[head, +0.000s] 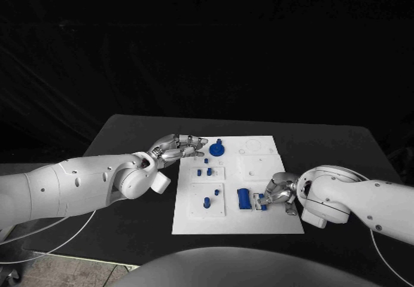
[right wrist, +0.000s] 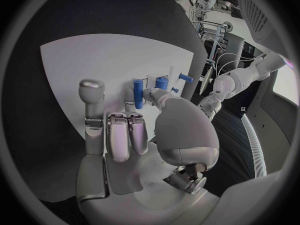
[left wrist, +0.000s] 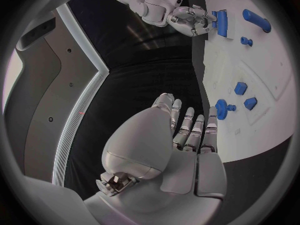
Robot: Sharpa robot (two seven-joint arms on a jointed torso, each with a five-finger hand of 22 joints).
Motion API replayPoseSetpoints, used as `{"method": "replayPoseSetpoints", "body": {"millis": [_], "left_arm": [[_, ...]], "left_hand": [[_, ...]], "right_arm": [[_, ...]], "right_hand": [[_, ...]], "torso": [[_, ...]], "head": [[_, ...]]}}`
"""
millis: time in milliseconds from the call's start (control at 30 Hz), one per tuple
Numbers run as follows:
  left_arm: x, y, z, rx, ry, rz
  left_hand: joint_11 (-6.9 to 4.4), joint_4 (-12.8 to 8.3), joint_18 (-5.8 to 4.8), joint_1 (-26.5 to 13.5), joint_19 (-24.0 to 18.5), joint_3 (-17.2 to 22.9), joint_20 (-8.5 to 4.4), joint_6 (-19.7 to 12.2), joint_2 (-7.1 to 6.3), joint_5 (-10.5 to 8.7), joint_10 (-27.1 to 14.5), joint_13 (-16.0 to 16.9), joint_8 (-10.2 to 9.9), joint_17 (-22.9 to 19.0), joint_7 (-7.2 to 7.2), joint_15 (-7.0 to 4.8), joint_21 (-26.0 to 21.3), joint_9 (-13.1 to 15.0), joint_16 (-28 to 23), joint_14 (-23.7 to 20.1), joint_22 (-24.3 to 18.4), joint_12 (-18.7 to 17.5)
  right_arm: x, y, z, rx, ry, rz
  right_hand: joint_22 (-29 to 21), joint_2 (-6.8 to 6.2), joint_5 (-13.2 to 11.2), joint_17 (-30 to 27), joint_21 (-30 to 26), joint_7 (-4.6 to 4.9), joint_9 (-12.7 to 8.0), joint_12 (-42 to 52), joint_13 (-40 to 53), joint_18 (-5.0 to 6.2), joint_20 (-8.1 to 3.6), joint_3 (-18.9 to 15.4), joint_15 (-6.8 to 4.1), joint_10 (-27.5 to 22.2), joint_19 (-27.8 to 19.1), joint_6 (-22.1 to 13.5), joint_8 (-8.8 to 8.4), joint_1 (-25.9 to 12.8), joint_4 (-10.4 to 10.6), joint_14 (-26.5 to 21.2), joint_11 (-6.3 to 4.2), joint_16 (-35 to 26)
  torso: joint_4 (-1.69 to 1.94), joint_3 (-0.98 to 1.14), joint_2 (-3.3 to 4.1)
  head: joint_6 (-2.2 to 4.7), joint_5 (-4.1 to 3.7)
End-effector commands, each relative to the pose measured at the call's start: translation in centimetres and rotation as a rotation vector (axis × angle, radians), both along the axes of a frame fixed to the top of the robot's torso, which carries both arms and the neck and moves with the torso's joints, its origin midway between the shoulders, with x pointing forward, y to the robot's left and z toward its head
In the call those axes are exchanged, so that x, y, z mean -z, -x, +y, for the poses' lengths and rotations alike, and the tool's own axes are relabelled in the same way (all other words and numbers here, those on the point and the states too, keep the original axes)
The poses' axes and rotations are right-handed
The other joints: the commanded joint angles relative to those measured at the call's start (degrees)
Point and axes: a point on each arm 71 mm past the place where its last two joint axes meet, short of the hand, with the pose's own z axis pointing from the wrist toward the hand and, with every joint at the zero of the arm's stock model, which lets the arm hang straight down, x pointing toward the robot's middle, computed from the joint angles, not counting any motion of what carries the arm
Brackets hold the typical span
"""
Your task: Assemble the parts on the task board
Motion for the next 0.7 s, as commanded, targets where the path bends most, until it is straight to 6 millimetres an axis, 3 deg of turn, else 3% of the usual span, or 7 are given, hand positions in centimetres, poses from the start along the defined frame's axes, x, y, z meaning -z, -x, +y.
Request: {"method": "replayPoseSetpoints", "body": {"millis": [33, 533, 700], "left_arm": [[0.06, 0.08, -0.21, 0.020, 0.013, 0.014], [0.29, 0.08, -0.37, 0.034, 0.008, 0.034], [0.37, 0.11, -0.40, 0.038, 0.007, 0.038]], "left_hand": [[0.40, 0.0, -0.66, 0.5, 0.4, 0.2, -0.14, 0.1, -0.17, 0.24, 0.0, 0.1, -0.2, 0.1, 0.60, -0.01, 0.4, 0.0, 0.4, 0.3, 0.0, 0.3], [0.65, -0.1, -0.90, 0.6, 0.6, 0.7, -0.17, 0.4, -0.24, 0.35, 0.3, 0.1, -0.1, 0.1, 0.80, 0.17, 0.5, 0.0, 0.6, 0.6, -0.1, 0.3], [0.74, -0.2, -0.97, 0.6, 0.6, 0.8, -0.17, 0.5, -0.26, 0.38, 0.4, 0.1, -0.1, 0.1, 0.85, 0.23, 0.5, 0.0, 0.7, 0.6, -0.1, 0.3]], "right_arm": [[0.01, 0.17, 0.34, -0.012, -0.022, 0.002], [-0.04, 0.16, 0.53, -0.008, -0.035, -0.004], [-0.02, 0.15, 0.63, -0.019, -0.028, -0.006]], "right_hand": [[4.5, 0.15, -0.4, 9.4, -0.2, -0.45, 0.2, 0.2, 15.1, -0.01, 0.23, 2.0, -0.02, 6.0, 0.7, 0.3, 0.26, -0.5, -2.3, 4.9, 0.04, -0.3], [4.5, 0.33, -1.8, 9.4, -0.1, -0.67, 0.8, 0.2, 15.1, -0.01, 0.12, 1.8, -0.17, 6.0, 0.7, 0.2, 1.11, -1.2, -2.3, 4.9, -0.15, -0.3], [4.4, 0.45, -4.4, 9.3, -0.1, -0.71, 1.2, 0.2, 15.1, -0.02, 0.07, 1.5, -0.22, 6.0, 0.7, -0.2, 1.50, -1.9, -2.0, 4.9, -0.20, -0.3]], "torso": [[0.00, -0.02, 0.02], [0.00, -0.03, 0.02], [0.02, -0.03, -0.02]], "head": [[0.01, 0.04], [0.01, 0.23], [0.01, 0.05]]}}
